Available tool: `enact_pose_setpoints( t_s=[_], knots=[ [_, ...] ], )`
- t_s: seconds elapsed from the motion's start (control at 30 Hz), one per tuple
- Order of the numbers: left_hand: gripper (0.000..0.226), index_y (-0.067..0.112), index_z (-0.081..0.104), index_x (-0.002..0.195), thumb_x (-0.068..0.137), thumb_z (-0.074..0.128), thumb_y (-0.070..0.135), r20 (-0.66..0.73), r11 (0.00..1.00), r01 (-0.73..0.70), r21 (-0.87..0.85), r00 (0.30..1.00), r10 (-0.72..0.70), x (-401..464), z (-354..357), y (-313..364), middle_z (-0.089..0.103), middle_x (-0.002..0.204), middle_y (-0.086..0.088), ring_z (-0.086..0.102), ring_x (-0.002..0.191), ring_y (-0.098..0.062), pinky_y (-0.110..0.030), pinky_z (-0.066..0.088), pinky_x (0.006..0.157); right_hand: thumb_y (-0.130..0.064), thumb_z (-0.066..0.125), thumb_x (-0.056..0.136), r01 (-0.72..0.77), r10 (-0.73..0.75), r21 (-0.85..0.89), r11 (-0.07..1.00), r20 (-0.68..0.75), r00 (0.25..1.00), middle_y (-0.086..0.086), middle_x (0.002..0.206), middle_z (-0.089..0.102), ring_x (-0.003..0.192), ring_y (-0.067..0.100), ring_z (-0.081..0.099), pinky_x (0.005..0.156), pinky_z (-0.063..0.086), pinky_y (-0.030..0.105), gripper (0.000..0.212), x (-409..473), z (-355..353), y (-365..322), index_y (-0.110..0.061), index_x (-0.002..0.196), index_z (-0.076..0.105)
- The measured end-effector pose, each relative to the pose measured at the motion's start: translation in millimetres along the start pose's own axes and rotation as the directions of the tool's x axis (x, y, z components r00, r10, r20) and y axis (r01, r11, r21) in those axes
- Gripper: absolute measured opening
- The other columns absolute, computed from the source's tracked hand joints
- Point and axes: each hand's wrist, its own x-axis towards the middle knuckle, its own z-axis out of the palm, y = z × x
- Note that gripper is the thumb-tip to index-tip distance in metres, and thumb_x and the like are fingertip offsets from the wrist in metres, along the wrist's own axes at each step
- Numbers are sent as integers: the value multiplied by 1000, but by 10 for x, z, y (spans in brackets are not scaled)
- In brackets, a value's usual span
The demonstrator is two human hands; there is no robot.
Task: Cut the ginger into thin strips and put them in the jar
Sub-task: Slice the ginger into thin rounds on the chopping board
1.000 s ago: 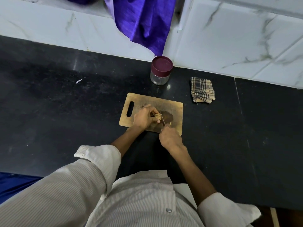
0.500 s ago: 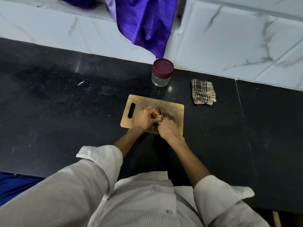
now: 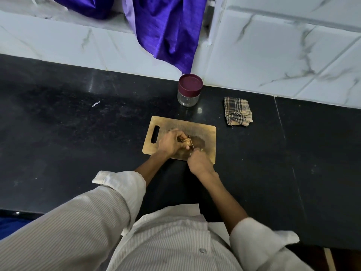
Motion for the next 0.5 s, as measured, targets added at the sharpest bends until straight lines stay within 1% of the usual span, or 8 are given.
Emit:
enact_pose_setpoints(
  t_s=[0.1, 0.23, 0.33, 0.4, 0.5],
  knots=[
    [27, 31, 61, 70, 65, 84, 18, -15, 1000, -13, 3, 1000, 13, -15, -7, -15, 57, 82, 17, 59, 82, -9, -41, 52, 81, -24, 38, 105, 16, -16, -2, 1000, 3, 1000, 20, 129, 60, 116, 35, 59, 89, 47, 39, 35, 89, -88, -120, -1, 128, 52],
    [28, 32, 61, 71, 63, 85, 21, -24, 1000, 2, 7, 1000, -2, -18, 10, -10, 61, 87, 13, 60, 82, -11, -41, 51, 79, -17, 39, 103, 16, -16, -14, 1000, 12, 1000, 21, 131, 57, 119, 36, 57, 92, 46, 40, 33, 63, -40, -50, -1, 130, 49],
    [27, 28, 63, 74, 62, 86, 22, -13, 1000, 9, -1, 1000, -9, -37, 20, -8, 63, 90, 10, 60, 86, -12, -43, 50, 80, -15, 41, 102, 1, 0, -24, 1000, 22, 1000, 19, 128, 58, 116, 35, 58, 87, 46, 39, 31, -33, 75, 82, -3, 129, 48],
    [27, 28, 64, 74, 62, 86, 23, -10, 1000, 15, -8, 1000, -15, -37, 15, -16, 61, 86, 14, 59, 85, -10, -42, 50, 80, -18, 43, 102, -17, 18, -25, 1000, 28, 999, 17, 127, 58, 115, 34, 58, 86, 45, 40, 30, -124, 143, 163, -5, 128, 49],
    [27, 29, 63, 74, 62, 87, 24, -16, 1000, 16, 0, 1000, -16, -40, -4, 6, 57, 80, 18, 56, 83, -6, -38, 49, 80, -20, 43, 102, -27, 26, 22, 999, 29, 999, 16, 125, 59, 113, 34, 58, 87, 46, 42, 28, -151, 178, 219, -5, 125, 51]
  ],
)
